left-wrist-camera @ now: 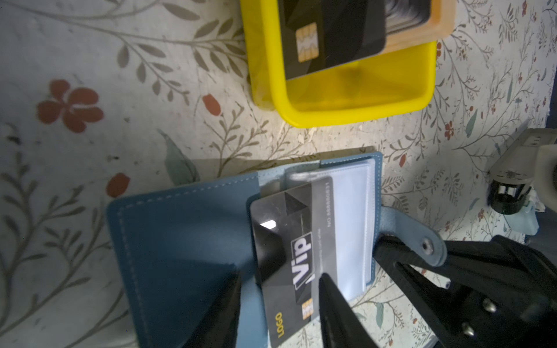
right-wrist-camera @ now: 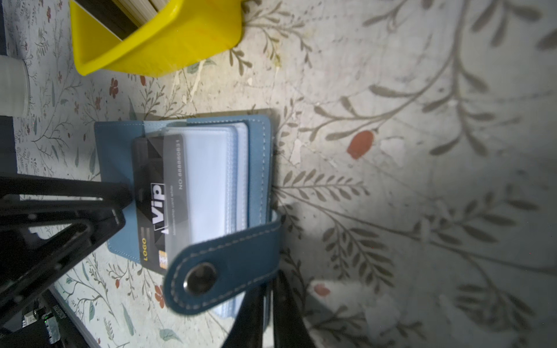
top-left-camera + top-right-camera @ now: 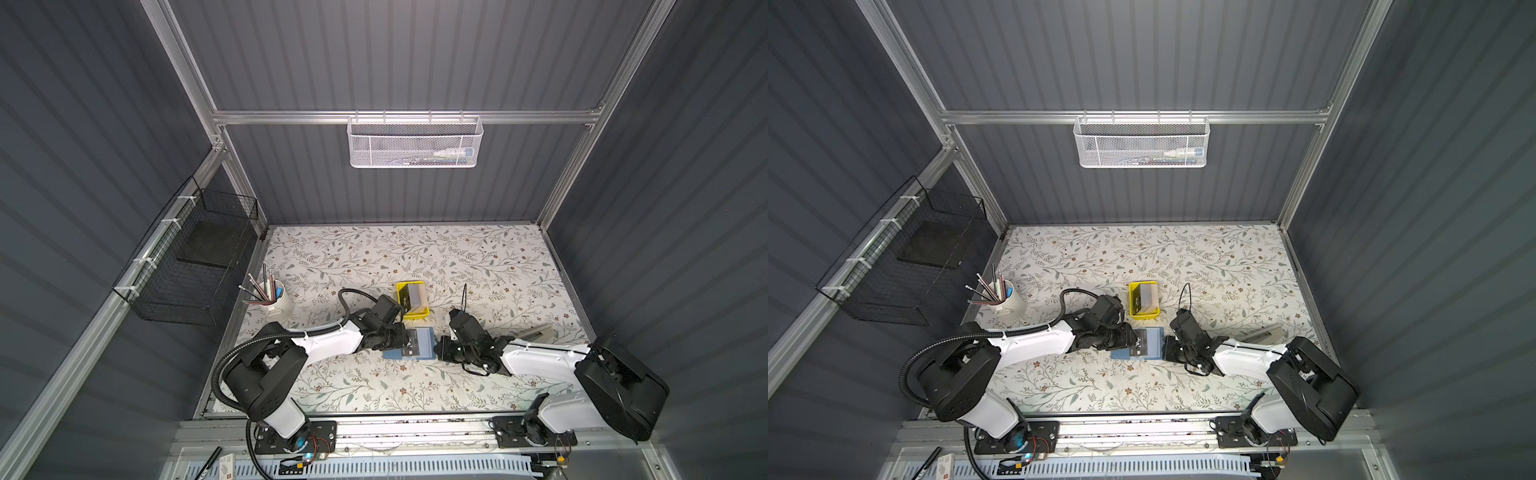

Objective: Insert credit cards into a card holder
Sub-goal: Insert the credit card into the card slot.

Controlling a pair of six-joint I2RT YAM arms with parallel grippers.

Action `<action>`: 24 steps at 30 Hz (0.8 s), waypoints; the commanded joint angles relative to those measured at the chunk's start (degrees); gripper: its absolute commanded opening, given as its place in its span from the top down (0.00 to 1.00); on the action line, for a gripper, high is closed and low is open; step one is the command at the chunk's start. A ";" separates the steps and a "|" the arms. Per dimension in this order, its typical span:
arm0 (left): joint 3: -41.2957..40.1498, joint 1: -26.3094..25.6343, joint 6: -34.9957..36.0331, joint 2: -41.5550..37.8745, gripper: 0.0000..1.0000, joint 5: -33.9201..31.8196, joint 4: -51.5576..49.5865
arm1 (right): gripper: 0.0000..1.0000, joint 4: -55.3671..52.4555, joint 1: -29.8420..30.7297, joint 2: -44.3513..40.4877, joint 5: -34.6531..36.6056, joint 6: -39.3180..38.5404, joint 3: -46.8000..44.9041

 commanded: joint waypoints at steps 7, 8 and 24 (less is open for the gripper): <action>-1.26 -0.30 -0.86 2.36 0.56 2.94 1.44 | 0.89 0.29 0.07 1.18 0.29 -0.15 -0.09; -1.24 -0.33 -0.95 2.48 0.56 3.33 1.93 | 0.89 0.29 0.13 1.12 0.28 -0.15 -0.10; -3.42 -0.28 -2.78 2.49 0.57 6.56 10.49 | 0.90 -0.32 0.08 2.07 0.46 -0.51 0.26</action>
